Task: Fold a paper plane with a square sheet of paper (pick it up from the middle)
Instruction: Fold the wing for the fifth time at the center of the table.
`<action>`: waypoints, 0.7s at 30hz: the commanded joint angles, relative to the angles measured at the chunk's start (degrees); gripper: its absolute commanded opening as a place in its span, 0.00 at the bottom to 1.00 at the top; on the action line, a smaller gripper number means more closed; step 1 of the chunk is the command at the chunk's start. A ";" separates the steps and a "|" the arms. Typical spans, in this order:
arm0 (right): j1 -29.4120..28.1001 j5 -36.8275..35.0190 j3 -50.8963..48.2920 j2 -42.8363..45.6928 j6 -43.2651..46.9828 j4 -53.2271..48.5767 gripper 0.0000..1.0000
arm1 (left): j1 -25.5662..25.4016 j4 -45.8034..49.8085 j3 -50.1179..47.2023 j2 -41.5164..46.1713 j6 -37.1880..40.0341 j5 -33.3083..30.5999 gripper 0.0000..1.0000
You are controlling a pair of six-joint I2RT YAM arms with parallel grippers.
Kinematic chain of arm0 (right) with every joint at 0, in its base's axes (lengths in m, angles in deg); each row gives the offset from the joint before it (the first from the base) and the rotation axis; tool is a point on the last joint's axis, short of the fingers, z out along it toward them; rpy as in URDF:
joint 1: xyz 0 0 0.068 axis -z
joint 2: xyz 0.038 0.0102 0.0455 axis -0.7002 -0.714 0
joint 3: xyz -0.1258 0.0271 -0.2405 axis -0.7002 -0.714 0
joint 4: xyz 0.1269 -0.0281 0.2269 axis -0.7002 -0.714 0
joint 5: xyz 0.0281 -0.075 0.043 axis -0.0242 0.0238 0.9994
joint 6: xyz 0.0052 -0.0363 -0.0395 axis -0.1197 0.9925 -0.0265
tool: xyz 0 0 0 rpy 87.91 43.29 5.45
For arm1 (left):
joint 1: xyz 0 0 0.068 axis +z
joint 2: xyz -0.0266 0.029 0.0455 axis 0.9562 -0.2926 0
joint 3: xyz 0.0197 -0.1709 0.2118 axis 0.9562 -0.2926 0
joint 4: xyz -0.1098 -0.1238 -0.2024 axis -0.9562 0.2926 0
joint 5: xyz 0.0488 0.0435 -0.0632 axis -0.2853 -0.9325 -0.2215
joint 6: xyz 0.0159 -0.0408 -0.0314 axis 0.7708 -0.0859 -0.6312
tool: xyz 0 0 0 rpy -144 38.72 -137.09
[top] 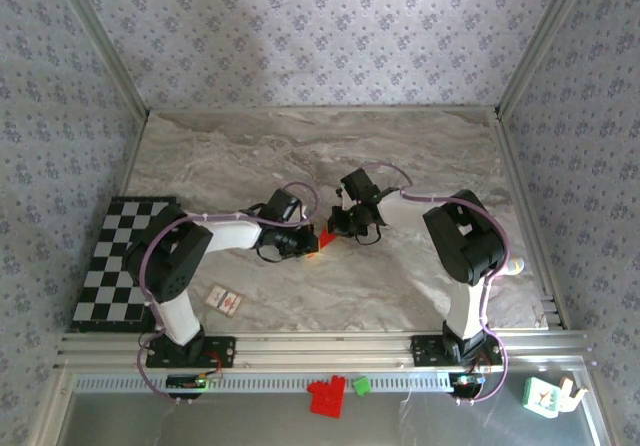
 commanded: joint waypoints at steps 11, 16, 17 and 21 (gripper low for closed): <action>-0.47 -7.66 -3.28 -5.82 0.71 -9.66 0.00 | -1.15 21.81 1.50 8.00 7.38 -7.36 0.03; -2.18 0.04 -4.62 -1.64 -4.65 -6.01 0.01 | -0.85 10.80 -0.27 12.38 0.42 -7.46 0.06; -2.34 1.13 -5.09 -0.71 -6.13 -4.78 0.01 | -0.82 7.99 -0.82 11.90 -0.95 -6.49 0.06; -2.87 3.36 -4.96 1.64 -8.77 -2.55 0.01 | -0.90 2.75 0.12 7.66 -3.81 -4.44 0.06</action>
